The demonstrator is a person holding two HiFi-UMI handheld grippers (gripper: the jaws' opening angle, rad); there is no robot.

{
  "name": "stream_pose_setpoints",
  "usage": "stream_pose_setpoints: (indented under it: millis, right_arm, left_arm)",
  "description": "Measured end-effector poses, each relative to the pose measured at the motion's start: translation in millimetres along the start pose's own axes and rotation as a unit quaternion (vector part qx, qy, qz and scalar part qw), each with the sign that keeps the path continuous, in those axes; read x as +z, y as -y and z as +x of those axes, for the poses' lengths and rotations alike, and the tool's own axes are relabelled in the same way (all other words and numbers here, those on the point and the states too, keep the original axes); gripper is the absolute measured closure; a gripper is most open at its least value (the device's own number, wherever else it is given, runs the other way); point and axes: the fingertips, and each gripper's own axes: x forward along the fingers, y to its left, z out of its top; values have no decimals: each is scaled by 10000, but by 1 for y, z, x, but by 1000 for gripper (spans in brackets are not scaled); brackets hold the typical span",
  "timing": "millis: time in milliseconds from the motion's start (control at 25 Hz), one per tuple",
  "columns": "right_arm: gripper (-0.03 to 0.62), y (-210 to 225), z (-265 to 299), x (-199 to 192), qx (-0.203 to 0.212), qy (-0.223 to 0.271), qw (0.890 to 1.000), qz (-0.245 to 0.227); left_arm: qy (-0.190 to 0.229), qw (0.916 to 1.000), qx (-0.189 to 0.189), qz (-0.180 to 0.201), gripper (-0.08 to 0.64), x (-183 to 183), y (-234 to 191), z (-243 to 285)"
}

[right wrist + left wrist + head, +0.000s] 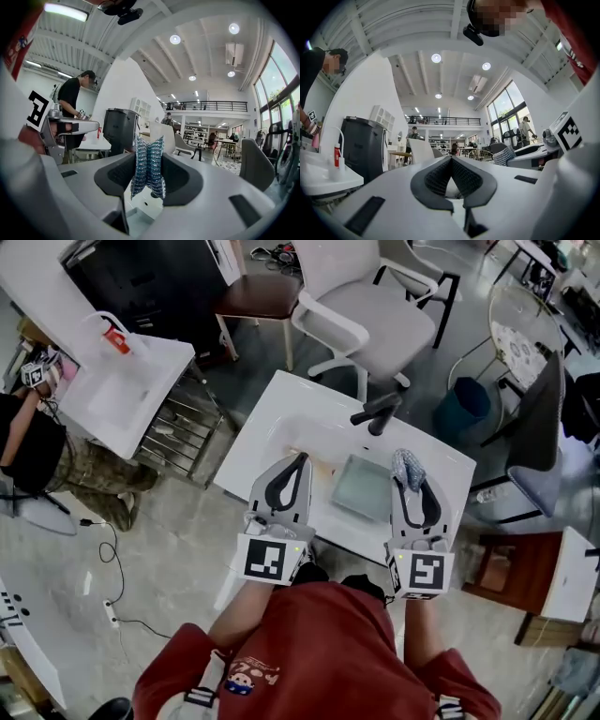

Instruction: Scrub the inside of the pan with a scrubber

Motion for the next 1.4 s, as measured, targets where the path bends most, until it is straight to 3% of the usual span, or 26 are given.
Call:
stream_pose_setpoints:
  millis: [400, 880, 1120, 1400]
  right_arm:
    - [413, 28, 16, -29, -575, -248, 9978, 239]
    - [413, 39, 37, -44, -369, -337, 9986, 144]
    - [420, 4, 47, -85, 265, -1193, 9921, -277]
    - [420, -39, 62, -163, 1184, -2393, 9604, -791]
  left_arm:
    - [-321, 9981, -511, 108, 548, -32, 5, 41]
    - [-208, 9984, -503, 131, 548, -35, 10, 60]
    - [-274, 9983, -506, 75, 548, -49, 8, 53]
    - [-413, 9987, -285, 75, 548, -65, -4, 39]
